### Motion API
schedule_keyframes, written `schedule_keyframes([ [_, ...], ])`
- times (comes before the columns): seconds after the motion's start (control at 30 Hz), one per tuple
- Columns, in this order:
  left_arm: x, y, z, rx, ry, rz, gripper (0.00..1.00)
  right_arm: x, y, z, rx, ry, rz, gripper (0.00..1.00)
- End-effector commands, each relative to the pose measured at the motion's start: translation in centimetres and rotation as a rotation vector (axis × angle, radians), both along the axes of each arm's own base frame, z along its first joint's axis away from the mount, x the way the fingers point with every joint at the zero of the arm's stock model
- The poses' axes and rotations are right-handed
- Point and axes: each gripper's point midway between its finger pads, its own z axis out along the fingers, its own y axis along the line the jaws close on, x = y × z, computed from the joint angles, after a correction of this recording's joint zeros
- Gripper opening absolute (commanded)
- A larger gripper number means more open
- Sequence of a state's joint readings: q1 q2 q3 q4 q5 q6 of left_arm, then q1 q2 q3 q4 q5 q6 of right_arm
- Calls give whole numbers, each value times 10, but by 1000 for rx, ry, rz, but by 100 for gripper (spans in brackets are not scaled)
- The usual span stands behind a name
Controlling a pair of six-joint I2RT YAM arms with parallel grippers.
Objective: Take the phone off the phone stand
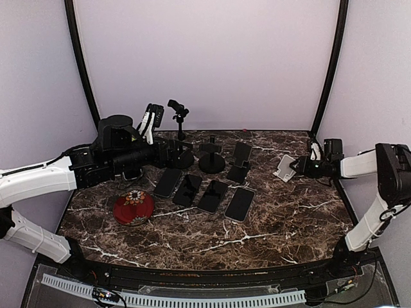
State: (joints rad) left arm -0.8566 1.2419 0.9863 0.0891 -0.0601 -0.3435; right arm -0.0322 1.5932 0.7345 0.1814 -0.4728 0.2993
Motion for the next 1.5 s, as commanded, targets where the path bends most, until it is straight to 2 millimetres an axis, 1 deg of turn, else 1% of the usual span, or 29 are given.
schedule_keyframes([
  [0.0, -4, 1, 10, -19, -23, -13, 99, 15, 7, 7, 29, -56, 42, 39],
  [0.1, -4, 2, 10, -17, -23, -9, 99, 20, 8, 7, 30, -62, 49, 35],
  [0.33, -4, 2, 10, -17, -21, -8, 99, 27, 8, 8, 33, -84, 63, 18],
  [0.47, -4, 3, 11, -16, -23, -6, 99, 29, 14, 16, 55, -114, 99, 8],
  [0.63, -5, 3, 13, -22, -26, -7, 99, 28, 25, 27, 96, -152, 165, 0],
  [0.73, -6, 4, 15, -25, -31, -6, 99, 25, 32, 37, 124, -184, 214, 0],
  [0.87, -6, 4, 16, -24, -35, -7, 99, 16, 46, 50, 199, -239, 298, 0],
  [1.03, -6, 6, 18, -27, -40, -3, 99, 9, 62, 55, 250, -260, 378, 0],
  [1.13, -6, 6, 20, -29, -44, 0, 99, 6, 72, 51, 260, -254, 419, 0],
  [1.33, -5, 11, 22, -26, -51, 20, 99, -3, 96, 32, 227, -222, 486, 0],
  [1.47, -5, 14, 24, -25, -53, 31, 99, -2, 101, 23, 233, -203, 498, 0],
])
